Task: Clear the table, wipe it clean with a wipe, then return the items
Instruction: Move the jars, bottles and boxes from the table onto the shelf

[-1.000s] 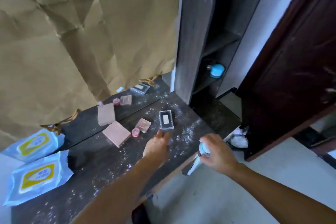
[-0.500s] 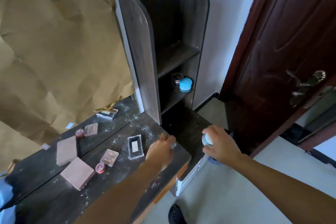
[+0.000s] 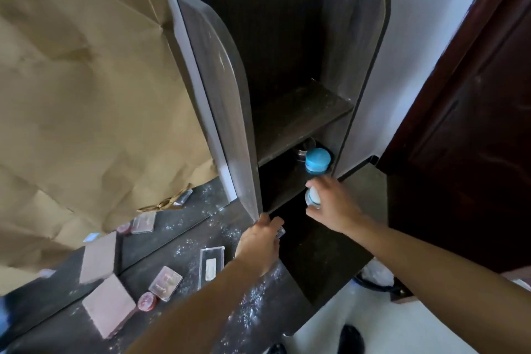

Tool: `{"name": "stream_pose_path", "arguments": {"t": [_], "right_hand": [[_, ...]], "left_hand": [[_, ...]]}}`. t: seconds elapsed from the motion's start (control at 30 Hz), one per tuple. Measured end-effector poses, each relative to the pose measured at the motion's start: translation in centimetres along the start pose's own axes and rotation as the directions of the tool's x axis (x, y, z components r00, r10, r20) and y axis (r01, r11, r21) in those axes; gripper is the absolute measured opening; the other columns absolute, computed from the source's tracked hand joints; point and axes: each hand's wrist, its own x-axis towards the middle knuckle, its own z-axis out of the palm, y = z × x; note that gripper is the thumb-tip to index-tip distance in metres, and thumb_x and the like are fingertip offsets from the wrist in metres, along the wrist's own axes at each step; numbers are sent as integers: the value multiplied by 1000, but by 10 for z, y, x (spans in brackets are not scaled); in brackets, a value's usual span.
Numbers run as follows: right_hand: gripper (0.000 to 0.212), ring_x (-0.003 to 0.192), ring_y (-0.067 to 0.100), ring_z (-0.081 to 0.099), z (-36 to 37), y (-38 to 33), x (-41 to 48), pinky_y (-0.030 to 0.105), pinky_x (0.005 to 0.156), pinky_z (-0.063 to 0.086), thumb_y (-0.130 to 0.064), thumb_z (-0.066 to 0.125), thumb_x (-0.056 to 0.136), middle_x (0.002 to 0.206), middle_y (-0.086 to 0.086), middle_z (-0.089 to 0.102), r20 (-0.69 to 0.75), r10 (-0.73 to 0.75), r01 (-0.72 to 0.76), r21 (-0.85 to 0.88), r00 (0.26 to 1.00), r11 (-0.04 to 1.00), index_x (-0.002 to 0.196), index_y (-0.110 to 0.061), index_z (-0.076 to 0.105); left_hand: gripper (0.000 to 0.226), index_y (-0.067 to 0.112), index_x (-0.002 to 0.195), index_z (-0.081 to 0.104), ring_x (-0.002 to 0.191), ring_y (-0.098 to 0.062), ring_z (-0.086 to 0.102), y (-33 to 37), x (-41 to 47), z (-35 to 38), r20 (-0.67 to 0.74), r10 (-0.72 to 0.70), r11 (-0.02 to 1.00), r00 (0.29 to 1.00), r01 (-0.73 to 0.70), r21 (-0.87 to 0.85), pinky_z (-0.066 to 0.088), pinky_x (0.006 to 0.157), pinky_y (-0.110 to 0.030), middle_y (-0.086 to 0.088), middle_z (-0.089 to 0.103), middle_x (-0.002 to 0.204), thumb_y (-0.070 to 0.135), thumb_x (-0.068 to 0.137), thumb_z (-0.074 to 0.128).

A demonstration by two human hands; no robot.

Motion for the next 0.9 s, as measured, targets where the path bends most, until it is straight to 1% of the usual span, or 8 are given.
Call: {"name": "stream_pose_path", "arguments": {"t": [0.07,0.17,0.3,0.53,0.7,0.77,0.83,0.9], "right_hand": [[52,102,26,54,8,1,30,39,81,51,-28,73,71,112,8,55,15,-57,57,-3,998,998,117,-15,52],[54,107,29,51,21,-2,73,38,82,45,-28,72,71,114,8,54,53,-108,108,2,993,994,120,-15,53],[58,112,34,51,40,-1,118,40,87,48,-32,70,71,121,12,52,180,-181,193,-48,967,980,123,-15,53],[78,124,37,40,64,14,146,41,96,45,-30,68,78,142,16,36,311,-294,312,-8,904,950,144,-17,28],[69,115,39,50,61,24,149,42,85,49,-23,64,84,136,20,38,318,-307,325,-6,897,946,143,-14,28],[65,116,39,50,53,28,147,42,87,49,-15,60,85,139,19,36,309,-325,340,5,894,940,143,-15,30],[66,120,36,48,44,36,139,42,91,49,-8,59,84,144,15,32,273,-408,402,81,871,912,143,-16,31],[62,119,34,50,34,50,127,43,88,51,-5,59,82,144,12,34,213,-525,494,180,824,850,139,-14,37]], "left_hand": [[44,27,127,47,95,-28,62,-2,6,1,-9,-51,999,999,51,-9,52,85,-40,-1,46,123,9,88,50],[46,25,127,48,93,-31,62,-1,11,3,-23,-142,990,990,142,-11,52,82,-41,-4,47,123,9,84,52],[47,21,126,50,89,-33,61,10,12,8,-77,-279,960,957,278,-24,52,75,-41,-6,48,112,11,81,52],[41,19,123,52,93,-32,60,37,21,22,-159,-447,895,880,441,-74,50,73,-39,-7,49,110,12,83,55],[40,20,122,53,96,-33,60,58,34,30,-193,-510,860,838,498,-110,51,76,-40,-8,52,114,13,83,56],[38,18,121,54,96,-35,59,64,44,28,-201,-512,859,835,503,-98,50,76,-41,-9,52,115,11,83,56],[34,16,118,55,93,-39,59,68,57,24,-207,-518,855,830,512,-86,50,74,-43,-11,50,114,10,85,53],[31,14,118,55,94,-40,59,69,71,21,-203,-530,847,823,524,-85,50,75,-45,-12,49,114,11,87,51]]}}
